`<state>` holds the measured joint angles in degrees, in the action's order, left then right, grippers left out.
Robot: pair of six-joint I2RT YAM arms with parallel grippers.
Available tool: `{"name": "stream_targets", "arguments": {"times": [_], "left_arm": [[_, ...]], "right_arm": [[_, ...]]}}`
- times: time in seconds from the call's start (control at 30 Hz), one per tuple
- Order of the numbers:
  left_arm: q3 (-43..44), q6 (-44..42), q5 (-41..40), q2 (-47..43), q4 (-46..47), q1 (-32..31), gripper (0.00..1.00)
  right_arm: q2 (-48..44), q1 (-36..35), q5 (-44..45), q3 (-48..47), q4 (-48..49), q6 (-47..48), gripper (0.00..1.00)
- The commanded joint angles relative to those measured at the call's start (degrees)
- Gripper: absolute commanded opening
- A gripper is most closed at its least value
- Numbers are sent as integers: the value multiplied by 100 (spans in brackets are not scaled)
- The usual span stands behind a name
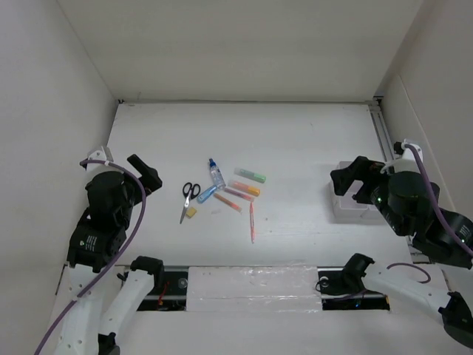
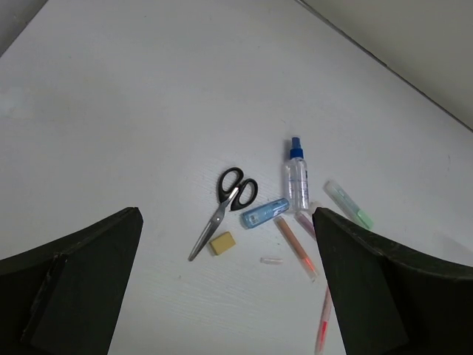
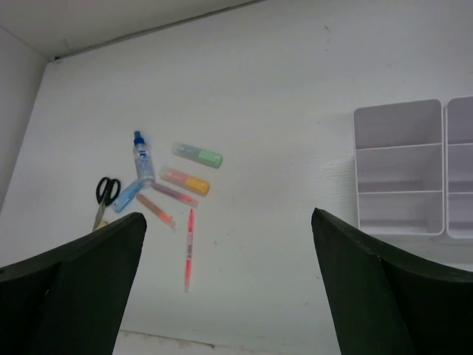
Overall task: Sort the stationery into containers
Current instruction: Grab a piece of stationery with the right arm
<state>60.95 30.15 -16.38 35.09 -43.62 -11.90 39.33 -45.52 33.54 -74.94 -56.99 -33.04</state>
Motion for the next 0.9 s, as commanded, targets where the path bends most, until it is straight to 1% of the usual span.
{"name": "stream_targets", "arguments": {"times": [0.0, 0.03, 0.1, 0.13, 0.17, 0.2, 0.23, 0.37, 0.47, 0.5, 0.53, 0.63, 0.67, 0.73, 0.8, 0.87], "left_arm": [[22, 26, -67, -11, 55, -5, 100], [22, 26, -6, 41, 55, -5, 100], [-30, -35, 126, 42, 55, -5, 100], [-30, -36, 126, 42, 125, -5, 100], [-30, -36, 187, 94, 125, -5, 100], [-30, -36, 188, 94, 125, -5, 100], [-30, -36, 188, 94, 125, -5, 100], [-92, -106, 293, 94, 178, -5, 100], [-92, -1, 241, 94, 178, -5, 100], [-92, -1, 241, 164, 178, -5, 100], [-92, -1, 189, 165, 178, -5, 100], [-145, 70, 188, 296, 178, -5, 100], [-145, 70, 188, 297, 178, -5, 100], [-145, 122, 188, 349, 178, -5, 100], [-145, 123, 136, 402, 178, -5, 100], [-145, 123, 135, 402, 178, -5, 100]], "right_arm": [[119, -63, 258, -39, 188, 69, 100], [119, -63, 258, 22, 267, 148, 100], [119, -63, -197, 189, 644, 332, 100], [-29, -63, -399, 312, 863, 542, 100], [-31, -63, -836, 452, 1274, 596, 100], [-31, -63, -997, 654, 1391, 597, 100], [21, -63, -1103, 656, 1445, 597, 100], [1038, -369, -780, 717, 1182, 89, 100], [1392, -861, -393, 875, 1418, -228, 100], [1645, -1010, -305, 945, 1497, -386, 100], [1787, -1299, -182, 946, 1689, -466, 100], [2446, -1573, -233, 1007, 2146, -721, 100], [2613, -1705, -286, 1007, 2148, -722, 100], [3060, -1820, -7, 1060, 2209, -1019, 100], [3282, -1882, 74, 1182, 2332, -1100, 100], [3580, -1882, 21, 1341, 2640, -1152, 96]]}}
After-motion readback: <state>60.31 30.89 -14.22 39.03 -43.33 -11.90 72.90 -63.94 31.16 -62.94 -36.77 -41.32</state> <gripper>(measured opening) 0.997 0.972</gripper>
